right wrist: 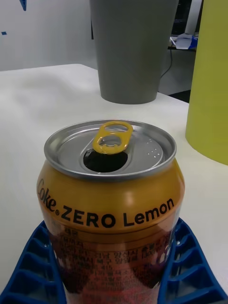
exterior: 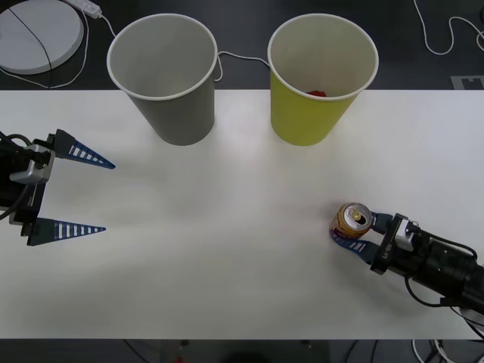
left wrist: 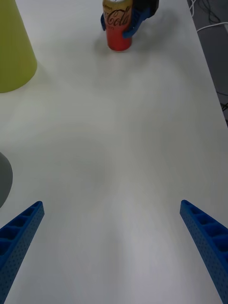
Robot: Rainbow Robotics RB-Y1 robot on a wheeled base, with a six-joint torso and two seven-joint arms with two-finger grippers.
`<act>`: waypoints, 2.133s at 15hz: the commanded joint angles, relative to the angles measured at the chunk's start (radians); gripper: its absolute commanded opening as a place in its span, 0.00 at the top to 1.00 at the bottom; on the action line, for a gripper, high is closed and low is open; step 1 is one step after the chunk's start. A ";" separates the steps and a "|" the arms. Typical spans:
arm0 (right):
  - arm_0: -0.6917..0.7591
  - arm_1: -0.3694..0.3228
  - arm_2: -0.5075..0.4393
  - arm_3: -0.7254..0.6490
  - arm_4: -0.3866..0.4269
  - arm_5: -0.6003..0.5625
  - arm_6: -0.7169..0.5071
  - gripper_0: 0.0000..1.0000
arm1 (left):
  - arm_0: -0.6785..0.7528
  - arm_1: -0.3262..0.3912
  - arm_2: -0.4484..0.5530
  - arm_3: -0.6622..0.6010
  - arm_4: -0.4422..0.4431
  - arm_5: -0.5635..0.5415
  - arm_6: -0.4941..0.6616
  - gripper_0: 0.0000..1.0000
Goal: Put the can into the green bin and the plastic bottle into the gray bin
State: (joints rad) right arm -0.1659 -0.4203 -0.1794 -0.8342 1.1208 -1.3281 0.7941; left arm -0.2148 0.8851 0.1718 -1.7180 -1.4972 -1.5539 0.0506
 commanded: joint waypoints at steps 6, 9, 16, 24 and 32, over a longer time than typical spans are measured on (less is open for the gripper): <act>0.014 -0.037 -0.014 -0.114 0.059 0.001 -0.115 1.00 | 0.000 0.000 0.000 0.000 0.000 0.000 0.000 0.00; 0.085 -0.058 -0.064 -0.347 0.185 0.007 -0.329 1.00 | 0.000 0.000 0.000 0.000 0.000 0.000 0.000 0.00; 0.252 -0.098 -0.180 -0.988 0.519 0.010 -1.023 1.00 | 0.000 0.000 0.000 0.000 0.000 0.000 0.000 0.00; 0.255 -0.247 -0.256 -1.364 0.643 -0.145 -1.658 1.00 | 0.000 0.000 0.000 0.000 0.000 0.000 0.000 0.00; 0.034 -0.528 -0.236 -1.418 0.603 -0.243 -2.063 1.00 | 0.000 0.000 0.000 0.000 0.000 0.000 0.000 0.00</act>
State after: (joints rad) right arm -0.1134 -0.9194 -0.4295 -2.2534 1.7299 -1.5708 -1.2398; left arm -0.2147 0.8851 0.1718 -1.7181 -1.4972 -1.5539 0.0506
